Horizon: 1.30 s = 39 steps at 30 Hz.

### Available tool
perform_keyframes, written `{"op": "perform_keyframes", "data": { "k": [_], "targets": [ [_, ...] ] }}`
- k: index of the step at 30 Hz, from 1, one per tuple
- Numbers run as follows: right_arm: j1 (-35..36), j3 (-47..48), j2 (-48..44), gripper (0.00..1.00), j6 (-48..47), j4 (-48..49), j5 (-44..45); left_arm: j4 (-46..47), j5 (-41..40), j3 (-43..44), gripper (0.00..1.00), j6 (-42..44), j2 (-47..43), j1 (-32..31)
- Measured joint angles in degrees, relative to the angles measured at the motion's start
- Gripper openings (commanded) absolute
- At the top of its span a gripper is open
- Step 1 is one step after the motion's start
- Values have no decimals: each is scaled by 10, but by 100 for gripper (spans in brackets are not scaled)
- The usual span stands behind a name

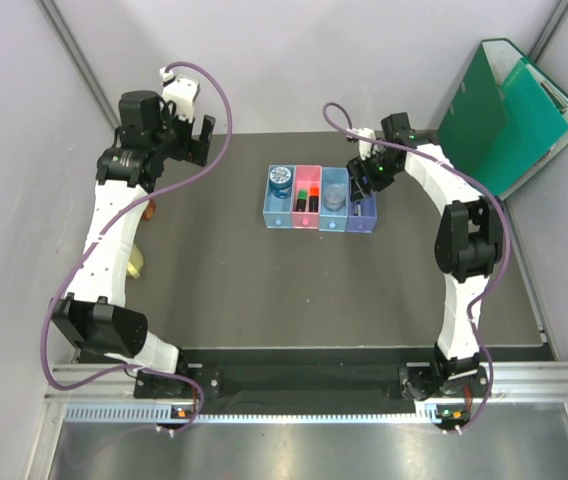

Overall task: Sort the stationery into containers
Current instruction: Place the pen in the storage box, then reset both arms

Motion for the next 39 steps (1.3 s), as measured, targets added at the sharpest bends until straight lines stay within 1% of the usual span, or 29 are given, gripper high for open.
{"op": "perform_keyframes", "data": {
  "k": [1, 6, 9, 11, 13, 16, 20, 23, 25, 27, 32, 36, 39],
  "targets": [
    [0, 0, 0, 74, 0, 0, 1, 0, 0, 0, 99, 0, 0, 0],
    [0, 0, 0, 79, -5, 2, 8, 0, 0, 0, 99, 0, 0, 0],
    [0, 0, -4, 84, -5, 2, 15, 0, 0, 0, 99, 0, 0, 0],
    [0, -2, -17, 91, -5, 2, 23, 0, 0, 0, 99, 0, 0, 0],
    [1, -13, -49, 100, -4, 4, 37, 0, 4, -1, 99, 2, 0, 0],
    [7, -17, -116, 100, -3, -1, 75, 2, 20, -17, 99, 10, -4, 0],
    [16, -23, -213, 100, 1, -15, 131, -10, 48, -63, 99, 12, -7, 1],
    [16, -87, -316, 100, 6, -16, 167, -22, 65, -92, 99, 4, -7, 9],
    [15, -137, -386, 100, 10, -23, 183, -22, 74, -111, 99, -1, -10, 19],
    [8, -168, -449, 100, 14, -43, 188, -30, 81, -123, 99, -3, -15, 34],
    [-27, -188, -574, 100, 18, -62, 184, -42, 97, -129, 99, -2, -46, 71],
    [-29, -195, -628, 99, 16, -78, 182, -42, 97, -156, 99, 3, -99, 89],
    [-29, -196, -633, 100, 14, -82, 182, -43, 102, -174, 99, 3, -126, 90]
  ]
}}
